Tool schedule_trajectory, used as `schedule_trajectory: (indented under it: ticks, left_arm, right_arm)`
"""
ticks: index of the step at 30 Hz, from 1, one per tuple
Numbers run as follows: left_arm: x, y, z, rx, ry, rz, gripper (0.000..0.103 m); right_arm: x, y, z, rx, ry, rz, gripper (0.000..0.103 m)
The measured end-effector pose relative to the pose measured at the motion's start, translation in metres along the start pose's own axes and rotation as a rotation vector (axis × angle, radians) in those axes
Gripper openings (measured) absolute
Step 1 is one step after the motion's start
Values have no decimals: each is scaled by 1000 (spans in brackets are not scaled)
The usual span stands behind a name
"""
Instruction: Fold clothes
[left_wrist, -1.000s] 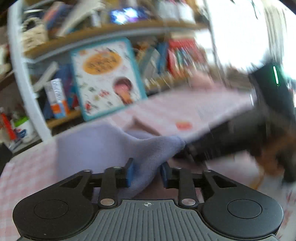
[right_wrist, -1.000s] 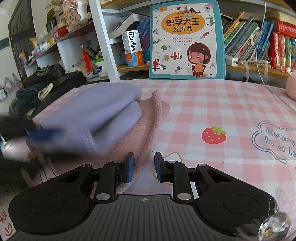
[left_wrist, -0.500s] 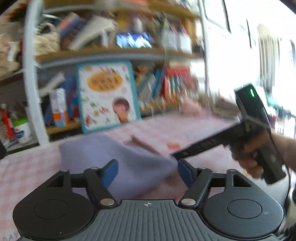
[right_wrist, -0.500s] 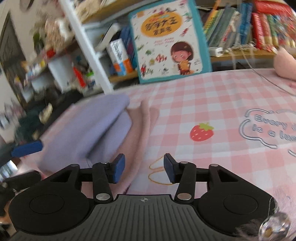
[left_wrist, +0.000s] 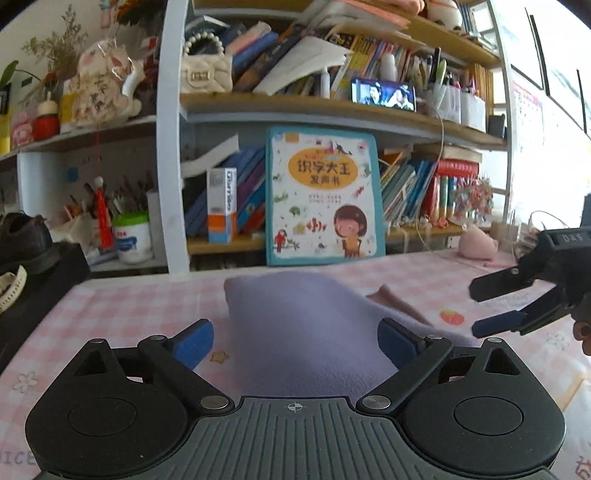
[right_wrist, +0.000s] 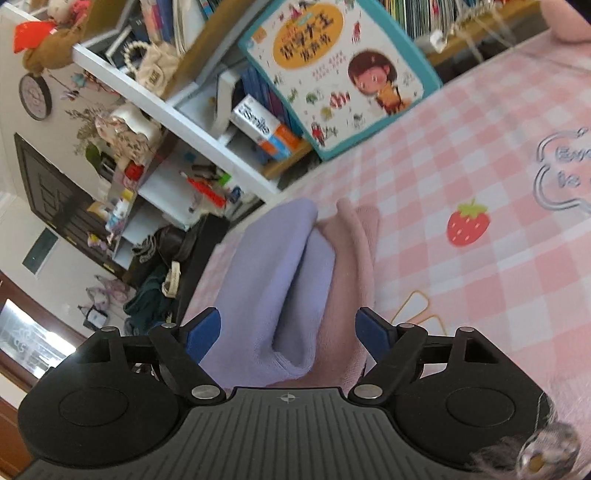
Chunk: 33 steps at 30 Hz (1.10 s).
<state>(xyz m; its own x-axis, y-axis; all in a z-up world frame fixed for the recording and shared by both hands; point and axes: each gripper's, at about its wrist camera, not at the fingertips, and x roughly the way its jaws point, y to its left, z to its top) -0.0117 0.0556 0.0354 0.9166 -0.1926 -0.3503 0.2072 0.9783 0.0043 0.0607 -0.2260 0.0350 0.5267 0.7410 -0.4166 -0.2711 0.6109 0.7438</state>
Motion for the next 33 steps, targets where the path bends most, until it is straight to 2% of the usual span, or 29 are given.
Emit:
schedule_trajectory:
  ticks: [6, 10, 15, 20, 24, 26, 27, 29, 31, 33]
  left_arm:
    - [8, -5, -5, 27, 38, -29, 98]
    - [11, -9, -5, 66, 48, -24, 98]
    - [21, -10, -9, 71, 92, -39, 98]
    - [24, -9, -12, 66, 99, -49, 98]
    - [25, -10, -13, 76, 102, -55, 98]
    - [26, -10, -14, 80, 103, -55, 98]
    - [26, -10, -14, 79, 104, -55, 98]
    - [26, -9, -15, 77, 105, -56, 98]
    - [28, -7, -16, 61, 115, -62, 98]
    - [27, -5, -16, 43, 116, -66, 98]
  right_arm:
    - [29, -9, 5, 54, 53, 33, 79]
    - [43, -20, 14, 115, 55, 42, 78]
    - [54, -18, 28, 116, 49, 53, 78]
    - [68, -2, 33, 18, 74, 25, 78]
    - [76, 20, 29, -127, 88, -46, 75]
    - [77, 33, 24, -211, 82, -95, 68]
    - [77, 39, 21, -254, 79, -119, 61]
    - [78, 51, 16, -332, 75, -160, 61]
    - [79, 56, 11, -370, 84, -162, 61]
    - [83, 49, 11, -341, 95, -176, 61]
